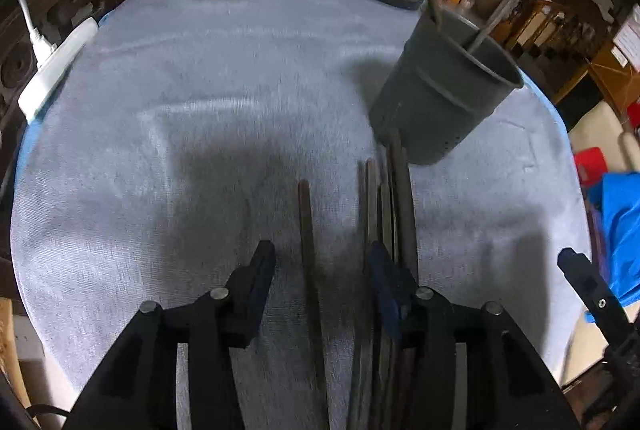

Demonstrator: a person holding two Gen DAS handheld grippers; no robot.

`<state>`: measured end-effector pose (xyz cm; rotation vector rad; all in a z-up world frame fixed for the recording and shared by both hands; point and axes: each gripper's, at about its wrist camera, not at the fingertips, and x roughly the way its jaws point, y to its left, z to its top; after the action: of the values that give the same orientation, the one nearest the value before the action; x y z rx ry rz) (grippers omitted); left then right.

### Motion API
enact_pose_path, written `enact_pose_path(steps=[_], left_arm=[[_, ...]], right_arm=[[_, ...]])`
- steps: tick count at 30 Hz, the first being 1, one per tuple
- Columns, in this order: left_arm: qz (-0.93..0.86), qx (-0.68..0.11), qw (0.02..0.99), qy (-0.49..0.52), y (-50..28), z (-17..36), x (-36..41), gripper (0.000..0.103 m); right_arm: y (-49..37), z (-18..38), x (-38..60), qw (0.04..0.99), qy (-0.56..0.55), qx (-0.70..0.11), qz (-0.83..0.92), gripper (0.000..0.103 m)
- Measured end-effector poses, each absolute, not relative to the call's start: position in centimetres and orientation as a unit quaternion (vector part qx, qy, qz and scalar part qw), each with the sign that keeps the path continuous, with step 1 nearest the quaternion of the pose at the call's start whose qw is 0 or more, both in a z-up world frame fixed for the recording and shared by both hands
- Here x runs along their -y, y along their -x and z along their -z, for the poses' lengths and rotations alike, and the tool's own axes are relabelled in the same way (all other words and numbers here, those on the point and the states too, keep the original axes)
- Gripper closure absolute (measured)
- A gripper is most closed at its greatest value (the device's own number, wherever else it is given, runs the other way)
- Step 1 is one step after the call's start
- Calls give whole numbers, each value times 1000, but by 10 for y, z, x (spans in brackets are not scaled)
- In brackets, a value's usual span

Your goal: Organize utensils

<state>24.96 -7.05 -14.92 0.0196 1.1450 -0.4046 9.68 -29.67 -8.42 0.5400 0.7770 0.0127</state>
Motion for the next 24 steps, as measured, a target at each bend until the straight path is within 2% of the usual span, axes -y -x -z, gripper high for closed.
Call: enact_pose_path(steps=[9, 12, 21, 22, 23, 24], left_arm=[[185, -518, 833, -59, -243, 153, 86, 47], [183, -516, 835, -60, -244, 155, 84, 43], [186, -529, 827, -37, -252, 153, 59, 43], [200, -530, 824, -21, -253, 151, 54, 43], [209, -529, 823, -10, -252, 149, 52, 43], [218, -527, 821, 0, -251, 145, 47, 43]], right_arm=[[-103, 92, 290, 886, -255, -388, -7, 51], [-105, 93, 284, 886, -250, -391, -12, 51], [-133, 100, 264, 883, -228, -408, -49, 51], [-138, 102, 261, 881, -229, -410, -56, 55], [-146, 105, 259, 878, -229, -414, -69, 65], [-153, 107, 256, 875, -228, -420, -78, 66]])
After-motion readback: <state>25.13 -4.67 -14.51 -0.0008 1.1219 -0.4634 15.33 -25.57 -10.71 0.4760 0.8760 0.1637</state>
